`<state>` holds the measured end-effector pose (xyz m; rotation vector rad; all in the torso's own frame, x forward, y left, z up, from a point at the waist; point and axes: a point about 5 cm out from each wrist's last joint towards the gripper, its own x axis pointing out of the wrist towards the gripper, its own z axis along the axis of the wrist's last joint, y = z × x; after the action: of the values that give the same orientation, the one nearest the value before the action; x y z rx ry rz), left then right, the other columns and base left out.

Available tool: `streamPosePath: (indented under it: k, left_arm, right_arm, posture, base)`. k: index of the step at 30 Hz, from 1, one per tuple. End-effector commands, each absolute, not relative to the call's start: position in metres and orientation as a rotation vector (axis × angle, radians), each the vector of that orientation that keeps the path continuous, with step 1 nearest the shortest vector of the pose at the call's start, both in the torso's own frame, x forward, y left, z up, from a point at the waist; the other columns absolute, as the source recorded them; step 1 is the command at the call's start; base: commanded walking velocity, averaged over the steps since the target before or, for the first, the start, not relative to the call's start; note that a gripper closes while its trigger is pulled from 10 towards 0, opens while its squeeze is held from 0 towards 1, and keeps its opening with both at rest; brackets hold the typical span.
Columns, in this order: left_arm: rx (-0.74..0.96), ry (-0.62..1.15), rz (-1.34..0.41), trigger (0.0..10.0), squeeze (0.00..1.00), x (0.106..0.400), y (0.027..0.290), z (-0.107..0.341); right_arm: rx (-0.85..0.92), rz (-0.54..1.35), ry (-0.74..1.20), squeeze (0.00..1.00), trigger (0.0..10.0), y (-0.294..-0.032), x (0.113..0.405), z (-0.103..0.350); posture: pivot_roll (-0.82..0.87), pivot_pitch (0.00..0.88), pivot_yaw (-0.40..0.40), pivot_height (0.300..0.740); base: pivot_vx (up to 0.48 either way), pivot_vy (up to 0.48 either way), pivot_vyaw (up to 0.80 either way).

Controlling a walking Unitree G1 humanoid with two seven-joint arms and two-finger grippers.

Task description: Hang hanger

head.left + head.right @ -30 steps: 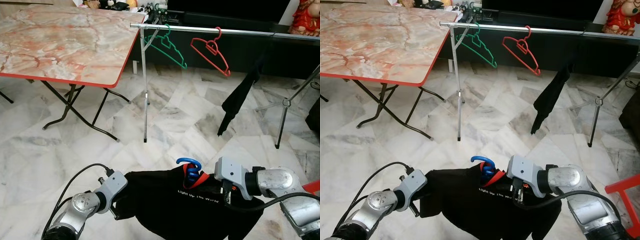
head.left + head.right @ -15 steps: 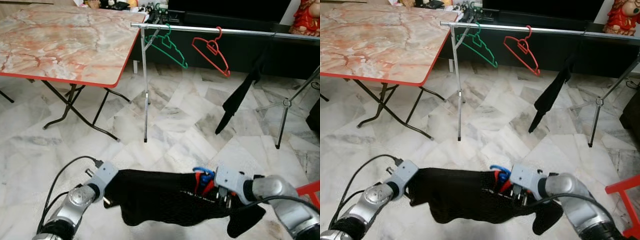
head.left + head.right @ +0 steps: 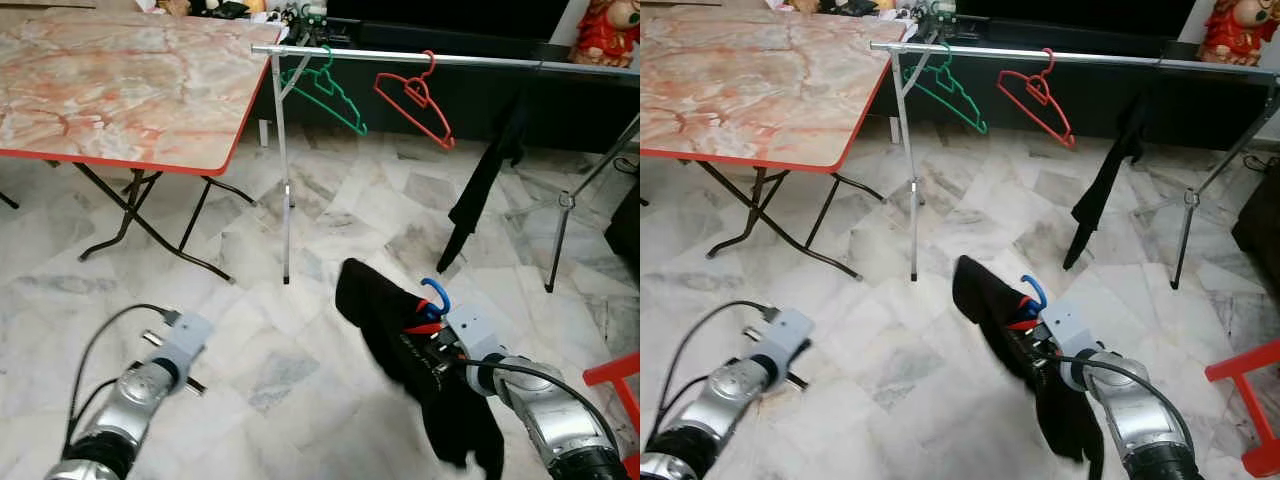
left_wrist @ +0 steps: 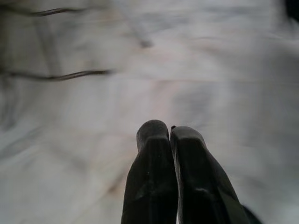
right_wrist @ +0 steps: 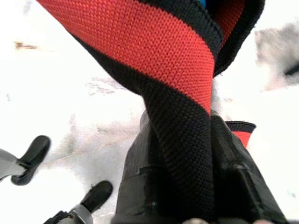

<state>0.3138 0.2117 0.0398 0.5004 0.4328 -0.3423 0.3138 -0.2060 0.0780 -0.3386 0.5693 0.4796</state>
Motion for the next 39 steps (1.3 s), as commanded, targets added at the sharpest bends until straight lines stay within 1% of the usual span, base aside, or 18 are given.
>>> streamPosePath:
  k: [1,2,3,4,5,6,8,10,13,14,16,18,22,24,27,37,38,39]
  left_arm:
    - [0.510,0.450,-0.480,10.0,0.00,0.304,0.197,0.030]
    - [0.508,0.450,-0.484,10.0,0.00,0.304,0.196,0.029]
    - [0.513,0.444,-0.498,10.0,0.06,0.303,0.194,0.029]
    - [0.499,0.441,-0.517,10.0,1.00,0.302,0.192,0.029]
    - [0.489,0.439,-0.531,10.0,1.00,0.302,0.190,0.028]
    - [0.481,0.427,-0.557,10.0,1.00,0.301,0.187,0.029]
    - [0.483,0.412,-0.569,10.0,1.00,0.302,0.185,0.030]
    - [0.477,0.394,-0.578,10.0,1.00,0.302,0.183,0.032]
    - [0.417,0.345,-0.605,10.0,1.00,0.303,0.178,0.036]
    - [0.417,0.345,-0.605,10.0,1.00,0.303,0.178,0.036]
    - [0.399,0.352,-0.647,10.0,1.00,0.300,0.174,0.034]
    - [0.399,0.368,-0.680,10.0,1.00,0.297,0.170,0.031]
    - [0.405,0.392,-0.725,10.0,1.00,0.294,0.163,0.026]
    - [0.400,0.391,-0.727,10.0,1.00,0.294,0.163,0.026]
    - [0.383,0.383,-0.706,10.0,1.00,0.295,0.162,0.026]
    - [0.393,0.357,-0.595,10.0,1.00,0.303,0.167,0.031]
    - [0.400,0.351,-0.566,10.0,0.89,0.305,0.169,0.032]
    - [0.403,0.356,-0.551,10.0,0.00,0.306,0.169,0.032]
  right_arm:
    - [-0.415,0.539,0.519,0.00,10.0,-0.204,0.318,0.092]
    - [-0.420,0.536,0.519,0.00,10.0,-0.204,0.319,0.092]
    - [-0.445,0.556,0.529,0.00,10.0,-0.204,0.320,0.093]
    - [-0.516,0.608,0.543,0.00,10.0,-0.206,0.319,0.095]
    - [-0.567,0.646,0.555,0.00,10.0,-0.207,0.318,0.096]
    - [-0.670,0.716,0.587,0.00,10.0,-0.211,0.316,0.099]
    - [-0.753,0.772,0.584,0.00,10.0,-0.214,0.316,0.106]
    - [-0.785,0.822,0.565,0.00,10.0,-0.216,0.316,0.114]
    - [-0.849,0.897,0.513,0.00,10.0,-0.222,0.319,0.141]
    - [-0.849,0.897,0.513,0.00,10.0,-0.222,0.319,0.141]
    - [-0.895,0.870,0.487,0.00,10.0,-0.228,0.325,0.155]
    - [-0.906,0.852,0.467,0.00,10.0,-0.229,0.329,0.163]
    - [-0.877,0.931,0.424,0.00,10.0,-0.212,0.325,0.167]
    - [-0.872,0.943,0.421,0.00,10.0,-0.209,0.324,0.167]
    - [-0.847,0.997,0.409,0.00,10.0,-0.202,0.317,0.163]
    - [-0.847,1.019,0.396,0.00,10.0,-0.199,0.313,0.167]
    - [-0.843,1.020,0.394,0.00,10.0,-0.198,0.312,0.168]
    - [-0.837,1.024,0.387,0.00,10.0,-0.197,0.311,0.168]
  posture:
    - [0.05,0.187,-0.077,0.740]
    - [0.05,0.187,-0.077,0.740]
    - [0.04,0.187,-0.077,0.740]
    - [0.04,0.187,-0.077,0.740]
    - [0.04,0.187,-0.079,0.740]
    - [0.04,0.185,-0.080,0.740]
    - [0.04,0.183,-0.081,0.740]
    - [0.04,0.183,-0.081,0.740]
    - [0.04,0.180,-0.083,0.740]
    - [0.04,0.180,-0.083,0.740]
    - [0.02,0.177,-0.085,0.740]
    - [0.02,0.172,-0.084,0.740]
    - [0.02,0.163,-0.084,0.740]
    - [0.02,0.161,-0.085,0.740]
    - [0.02,0.157,-0.085,0.740]
    - [0.01,0.142,-0.084,0.740]
    - [0.01,0.142,-0.084,0.740]
    - [0.01,0.136,-0.082,0.740]
  base:
    - [0.000,0.000,0.00]
    - [0.000,0.000,0.00]
    - [0.000,0.000,0.00]
    - [0.000,0.000,0.00]
    - [0.000,0.000,0.00]
    - [0.000,0.000,0.00]
    - [0.000,0.000,0.00]
    - [0.000,0.000,0.00]
    - [0.000,0.000,0.00]
    - [0.000,0.000,0.00]
    - [0.000,0.000,0.00]
    - [0.000,0.000,0.00]
    - [0.000,0.000,0.00]
    - [0.000,0.000,0.00]
    - [0.000,0.000,0.00]
    - [0.000,0.000,0.00]
    - [0.000,0.000,0.00]
    - [0.000,0.000,0.00]
